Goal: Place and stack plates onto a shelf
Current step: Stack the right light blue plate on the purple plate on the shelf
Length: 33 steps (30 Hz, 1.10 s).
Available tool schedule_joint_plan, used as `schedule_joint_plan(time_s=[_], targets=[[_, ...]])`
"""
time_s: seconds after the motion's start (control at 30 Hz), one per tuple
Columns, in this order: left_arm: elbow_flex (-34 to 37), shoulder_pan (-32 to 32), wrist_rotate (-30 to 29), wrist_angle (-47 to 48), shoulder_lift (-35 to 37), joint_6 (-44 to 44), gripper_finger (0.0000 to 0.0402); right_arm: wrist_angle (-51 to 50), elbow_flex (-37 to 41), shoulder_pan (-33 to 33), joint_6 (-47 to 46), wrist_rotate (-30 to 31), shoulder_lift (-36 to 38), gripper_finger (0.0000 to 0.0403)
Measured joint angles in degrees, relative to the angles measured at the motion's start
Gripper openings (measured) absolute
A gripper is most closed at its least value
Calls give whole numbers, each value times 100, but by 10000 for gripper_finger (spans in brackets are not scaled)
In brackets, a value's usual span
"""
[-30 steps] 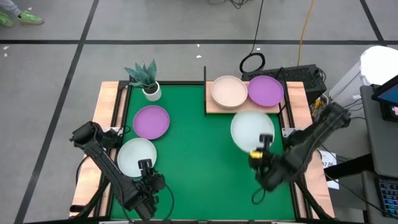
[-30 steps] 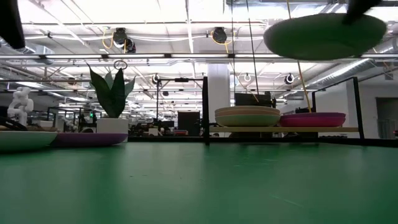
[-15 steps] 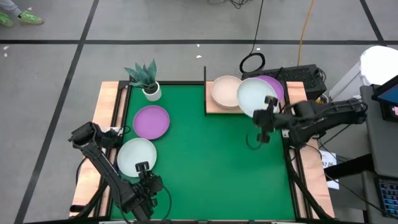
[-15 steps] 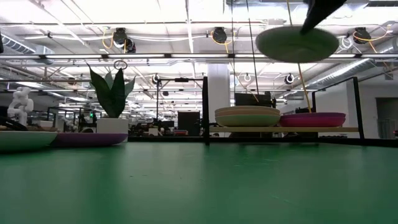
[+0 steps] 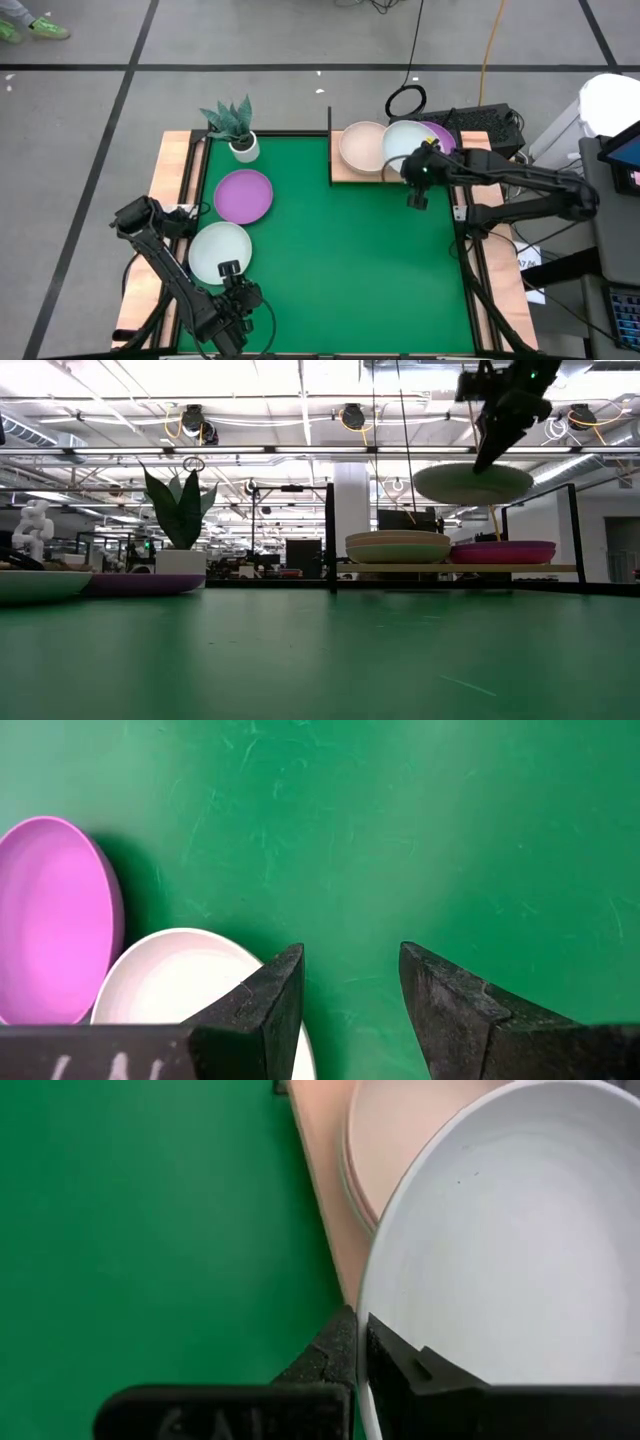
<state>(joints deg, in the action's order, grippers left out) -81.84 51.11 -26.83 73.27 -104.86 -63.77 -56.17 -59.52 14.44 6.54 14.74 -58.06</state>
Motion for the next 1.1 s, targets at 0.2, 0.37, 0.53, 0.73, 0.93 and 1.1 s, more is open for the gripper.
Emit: schedule_joint_plan(time_s=[0.2,0.37,0.53,0.73,0.93,1.1], targets=[[0,0,0,-2,0,-11,170,73,215,629,299,-19,2,0],[0,0,0,-2,0,-44,170,206,398,1121,604,-223,4,0],[0,0,0,-2,0,-65,170,415,595,1513,829,-487,4,0],[0,-2,0,-2,0,-63,170,607,704,1816,1068,-751,4,0],[0,-2,0,-6,0,-85,170,618,810,2061,1178,-741,4,0],[0,-2,-2,-16,0,-107,170,679,965,2262,1250,-741,4,0]])
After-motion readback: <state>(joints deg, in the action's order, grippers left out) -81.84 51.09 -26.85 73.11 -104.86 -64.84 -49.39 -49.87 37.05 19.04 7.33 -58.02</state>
